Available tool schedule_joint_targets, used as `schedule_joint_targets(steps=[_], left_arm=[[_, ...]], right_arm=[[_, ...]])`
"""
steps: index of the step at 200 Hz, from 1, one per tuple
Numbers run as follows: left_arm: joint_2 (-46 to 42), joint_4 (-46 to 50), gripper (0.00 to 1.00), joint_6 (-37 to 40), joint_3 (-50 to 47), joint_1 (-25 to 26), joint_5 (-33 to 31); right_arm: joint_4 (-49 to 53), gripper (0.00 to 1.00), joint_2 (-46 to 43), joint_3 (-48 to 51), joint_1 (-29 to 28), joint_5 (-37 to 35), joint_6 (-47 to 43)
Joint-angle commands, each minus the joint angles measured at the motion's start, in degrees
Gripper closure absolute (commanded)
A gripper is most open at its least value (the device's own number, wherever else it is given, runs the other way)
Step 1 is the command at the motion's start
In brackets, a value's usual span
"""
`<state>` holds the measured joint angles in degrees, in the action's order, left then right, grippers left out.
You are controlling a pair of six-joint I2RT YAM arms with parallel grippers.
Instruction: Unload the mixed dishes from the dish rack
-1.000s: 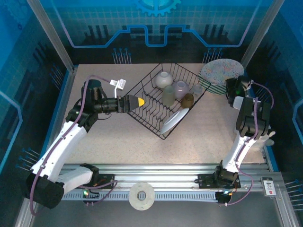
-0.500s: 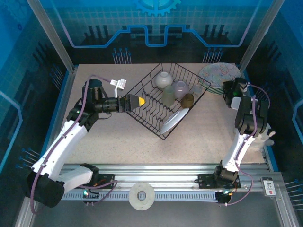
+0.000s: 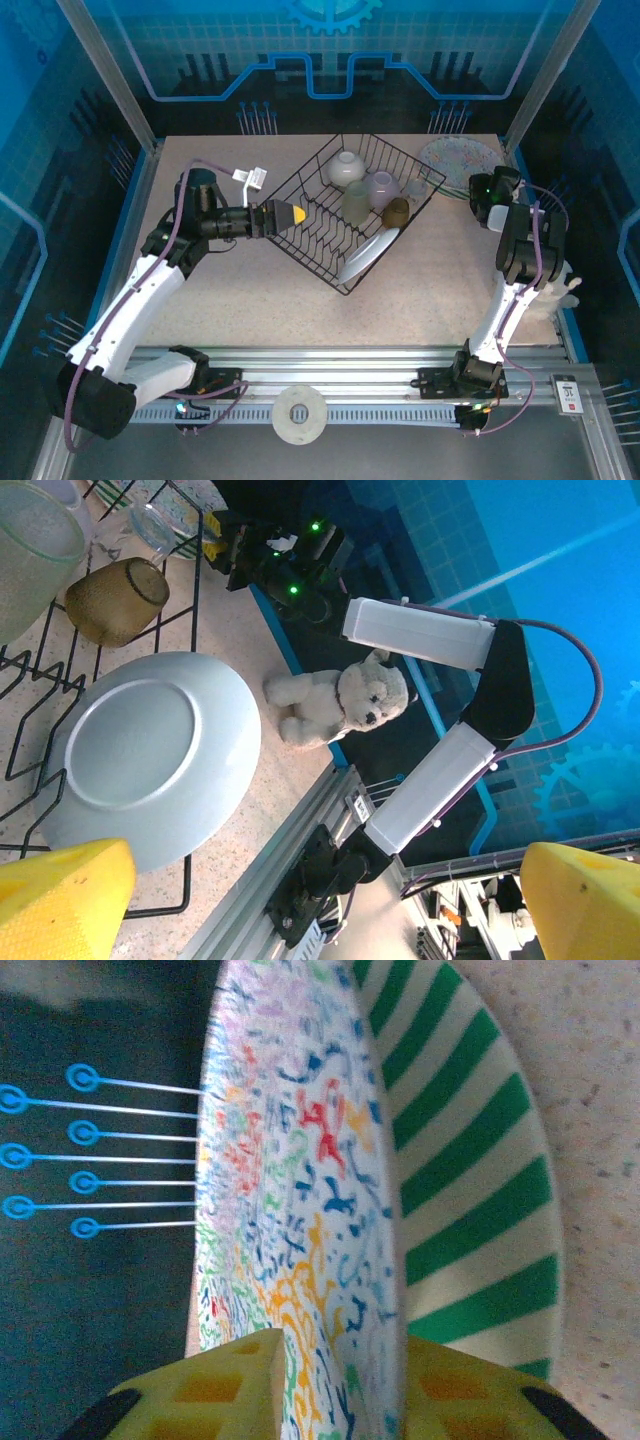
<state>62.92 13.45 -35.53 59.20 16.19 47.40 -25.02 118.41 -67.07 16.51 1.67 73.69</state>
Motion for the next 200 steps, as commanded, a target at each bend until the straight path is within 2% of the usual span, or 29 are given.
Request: schedule_joint_targets(steps=[1, 69, 115, 164, 200], left_arm=[[-1.83, 0.32, 0.01, 0.27, -0.75, -0.19, -1.03], [-3.50, 7.37, 0.01, 4.06, 1.10, 1.09, -4.25], [-2.51, 15.85, 0.01, 10.04, 5.53, 9.37, -12.41], [0.83, 22.11, 0.01, 14.24, 10.56, 18.29, -22.61], [6.69, 26.32, 0.01, 16.47, 15.63, 25.65, -30.39]], right_arm=[[4.67, 0.64, -2.86, -0.21, -0.52, -0.69, 0.13], [13.41, 0.28, -7.94, -1.60, -1.31, -0.67, -0.41], [19.65, 0.04, -16.97, -1.16, -3.04, -2.90, -2.12], [20.93, 0.00, -28.33, 3.23, -4.90, -2.63, -5.82], [20.86, 0.00, -39.38, 8.89, -6.48, -0.24, -9.80]])
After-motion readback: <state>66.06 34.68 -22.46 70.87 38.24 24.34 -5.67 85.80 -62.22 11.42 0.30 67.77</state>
